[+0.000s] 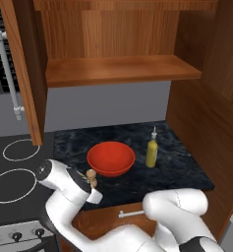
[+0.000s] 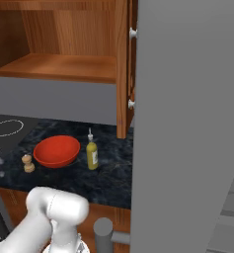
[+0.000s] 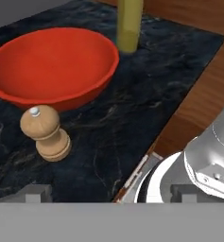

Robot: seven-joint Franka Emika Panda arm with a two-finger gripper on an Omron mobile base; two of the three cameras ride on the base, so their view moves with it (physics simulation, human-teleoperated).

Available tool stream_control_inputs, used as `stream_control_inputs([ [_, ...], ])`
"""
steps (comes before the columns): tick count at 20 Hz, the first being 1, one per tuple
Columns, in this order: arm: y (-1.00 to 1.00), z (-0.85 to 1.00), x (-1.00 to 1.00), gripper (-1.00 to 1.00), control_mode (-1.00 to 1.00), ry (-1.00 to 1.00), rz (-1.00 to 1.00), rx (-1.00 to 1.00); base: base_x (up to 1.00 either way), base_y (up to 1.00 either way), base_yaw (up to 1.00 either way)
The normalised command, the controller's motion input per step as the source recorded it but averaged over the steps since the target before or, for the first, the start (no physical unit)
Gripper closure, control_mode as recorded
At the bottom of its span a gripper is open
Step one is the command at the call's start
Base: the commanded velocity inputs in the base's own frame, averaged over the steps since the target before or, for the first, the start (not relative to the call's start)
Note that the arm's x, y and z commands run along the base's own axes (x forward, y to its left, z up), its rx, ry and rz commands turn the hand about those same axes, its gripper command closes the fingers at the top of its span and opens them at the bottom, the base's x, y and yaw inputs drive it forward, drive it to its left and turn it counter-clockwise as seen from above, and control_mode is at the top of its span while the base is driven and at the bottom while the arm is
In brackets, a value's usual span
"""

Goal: Retrieve the bottle and the shaker from the cabinet and place them next to the mixing bowl on the counter. Then add garlic from the fridge to the mixing bowl.

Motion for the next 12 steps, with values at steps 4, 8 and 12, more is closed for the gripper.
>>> stream_control_inputs([
  [4, -0.48, 0.54, -0.24, -1.00, -1.00, 0.19, 0.25, 0.41, 0.00, 0.00, 0.00],
  [8, -0.20, 0.87, -0.01, -1.00, -1.00, 0.37, 0.28, 0.26, 0.00, 0.00, 0.00],
  [12, -0.27, 0.53, 0.13, -1.00, -1.00, 0.34, 0.29, 0.01, 0.00, 0.00, 0.00],
])
